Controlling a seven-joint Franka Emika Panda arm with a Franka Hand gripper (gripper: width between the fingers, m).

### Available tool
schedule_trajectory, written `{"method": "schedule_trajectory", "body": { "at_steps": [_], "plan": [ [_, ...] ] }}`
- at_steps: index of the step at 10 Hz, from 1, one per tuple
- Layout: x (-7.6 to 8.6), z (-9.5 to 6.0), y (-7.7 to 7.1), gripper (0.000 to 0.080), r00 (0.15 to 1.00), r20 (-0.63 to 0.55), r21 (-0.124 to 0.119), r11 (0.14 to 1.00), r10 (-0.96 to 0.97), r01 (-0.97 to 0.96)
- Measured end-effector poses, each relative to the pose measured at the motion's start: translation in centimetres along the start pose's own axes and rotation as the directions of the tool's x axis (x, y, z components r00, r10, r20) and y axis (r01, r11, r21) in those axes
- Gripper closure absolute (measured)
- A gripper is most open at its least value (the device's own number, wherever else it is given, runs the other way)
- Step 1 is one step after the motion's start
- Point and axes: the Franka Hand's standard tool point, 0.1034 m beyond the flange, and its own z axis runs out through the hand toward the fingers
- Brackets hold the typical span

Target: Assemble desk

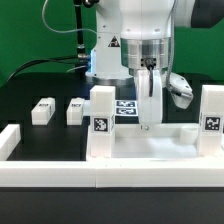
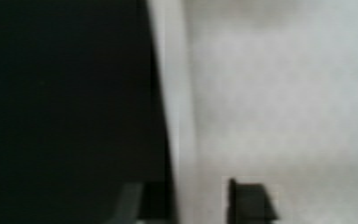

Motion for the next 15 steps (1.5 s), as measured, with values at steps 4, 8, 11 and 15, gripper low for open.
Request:
{"method": "schedule_trajectory", "body": {
  "at_steps": [4,8,11,15],
  "plan": [
    [-0.1,0.1,0.2,0.0744,1.0,0.002,-0.008,1.0,-0.015,0.015],
    [0.0,0.1,0.2,0.0744,1.0,0.002,-0.008,1.0,-0.017,0.017],
    [0.0,0.1,0.2,0.0744,0.999,0.002,-0.007,0.999,-0.042,0.042],
    [4.1,0.0,2.6,0.0742,0.895,-0.001,0.006,0.895,-0.447,0.447]
  ]
}}
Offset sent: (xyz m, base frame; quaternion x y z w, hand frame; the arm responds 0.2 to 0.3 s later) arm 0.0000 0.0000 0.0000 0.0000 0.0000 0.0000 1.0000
